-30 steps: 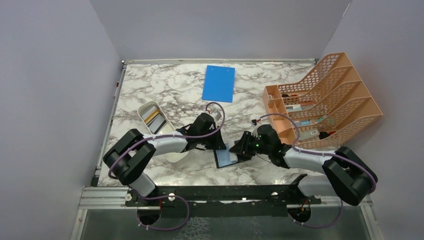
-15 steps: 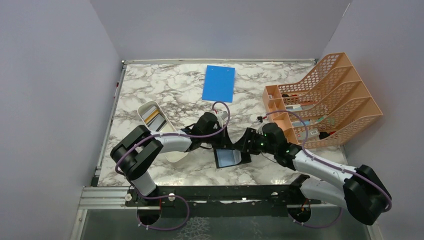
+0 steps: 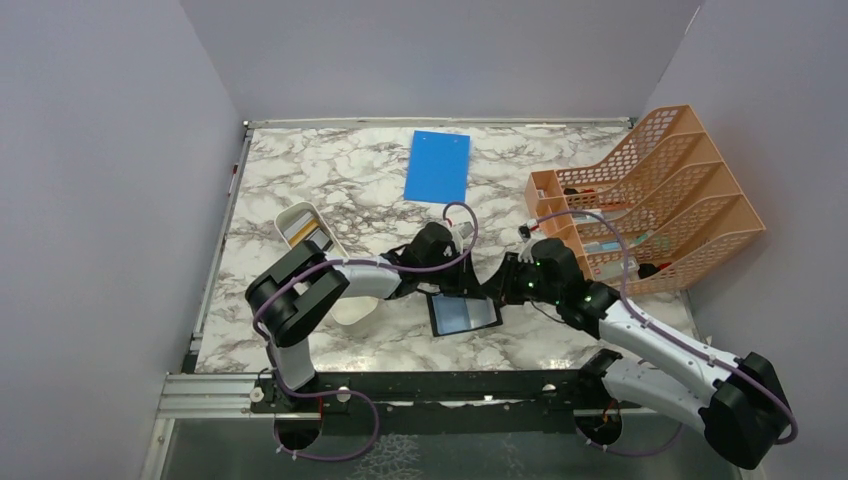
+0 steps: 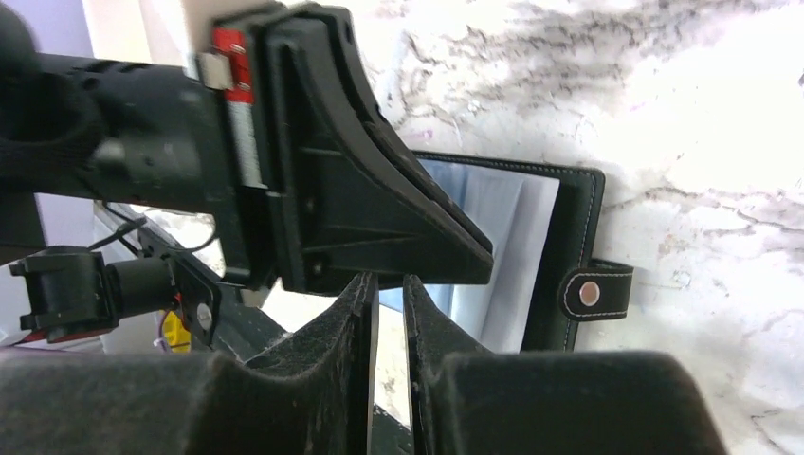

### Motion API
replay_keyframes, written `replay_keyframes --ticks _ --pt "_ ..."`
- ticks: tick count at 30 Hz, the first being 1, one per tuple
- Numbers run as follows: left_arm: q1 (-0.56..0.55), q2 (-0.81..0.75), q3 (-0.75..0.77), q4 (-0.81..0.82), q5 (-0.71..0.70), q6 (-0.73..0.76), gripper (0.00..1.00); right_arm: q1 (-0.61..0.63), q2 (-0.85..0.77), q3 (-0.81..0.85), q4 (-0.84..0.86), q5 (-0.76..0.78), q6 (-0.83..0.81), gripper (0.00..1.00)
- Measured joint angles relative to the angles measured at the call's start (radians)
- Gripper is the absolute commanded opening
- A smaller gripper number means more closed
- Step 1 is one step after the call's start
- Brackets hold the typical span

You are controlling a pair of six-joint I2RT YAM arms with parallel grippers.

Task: Put the credit cards into the card holder
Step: Turn over the card slot in the card holder.

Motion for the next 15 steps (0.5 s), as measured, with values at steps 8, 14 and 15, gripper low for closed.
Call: replay_keyframes --ticks 8,14,15 --pt "0.0 -0.008 0.039 -0.108 -0.072 0.034 0.14 0.0 0.1 -0.047 0.006 -0.02 -0.008 0.14" --pt "0.0 -0.061 0.091 -0.233 -0.173 0.078 0.19 0.0 0.15 -0.069 -0.003 0.046 -0.007 0.15" --pt "0.0 -0.084 0.1 -0.266 -0.204 0.089 0.2 0.0 0.155 -0.075 -0.005 0.061 -0.006 0.15"
